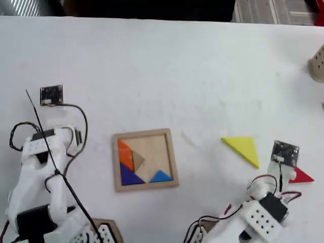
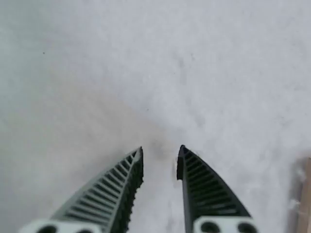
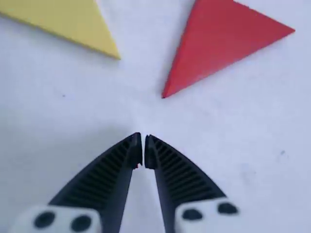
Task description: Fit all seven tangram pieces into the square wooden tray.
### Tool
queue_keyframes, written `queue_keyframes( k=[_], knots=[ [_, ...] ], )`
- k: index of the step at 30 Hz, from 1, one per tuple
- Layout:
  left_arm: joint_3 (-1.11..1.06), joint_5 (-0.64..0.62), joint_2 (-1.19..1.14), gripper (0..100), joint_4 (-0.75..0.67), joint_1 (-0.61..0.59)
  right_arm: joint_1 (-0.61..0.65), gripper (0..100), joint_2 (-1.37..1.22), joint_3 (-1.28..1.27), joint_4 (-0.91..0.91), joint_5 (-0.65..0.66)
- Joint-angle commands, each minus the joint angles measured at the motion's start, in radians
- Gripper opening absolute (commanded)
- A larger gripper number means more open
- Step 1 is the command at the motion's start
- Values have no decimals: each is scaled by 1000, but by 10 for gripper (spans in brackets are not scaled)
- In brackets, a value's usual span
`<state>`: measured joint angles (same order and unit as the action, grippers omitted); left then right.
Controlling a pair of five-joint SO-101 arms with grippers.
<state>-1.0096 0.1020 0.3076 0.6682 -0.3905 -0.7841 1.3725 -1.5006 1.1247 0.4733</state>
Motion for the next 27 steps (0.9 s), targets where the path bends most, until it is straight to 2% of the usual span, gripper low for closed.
queue_keyframes(
  k=[1, 5, 10, 15, 21, 27],
  knots=[
    [35, 8, 21, 134, 3, 15, -157, 25, 96, 2, 38, -8],
    [35, 8, 21, 134, 3, 15, -366, 25, 186, 2, 99, 0],
    [35, 8, 21, 134, 3, 15, -553, 28, 257, 2, 191, 204],
    [35, 8, 21, 134, 3, 15, -547, 56, 232, 6, 188, 218],
    [35, 8, 21, 134, 3, 15, -464, 55, 226, 133, 214, 66],
    [35, 8, 21, 134, 3, 15, -384, 17, 225, 301, 311, 55]
  ],
)
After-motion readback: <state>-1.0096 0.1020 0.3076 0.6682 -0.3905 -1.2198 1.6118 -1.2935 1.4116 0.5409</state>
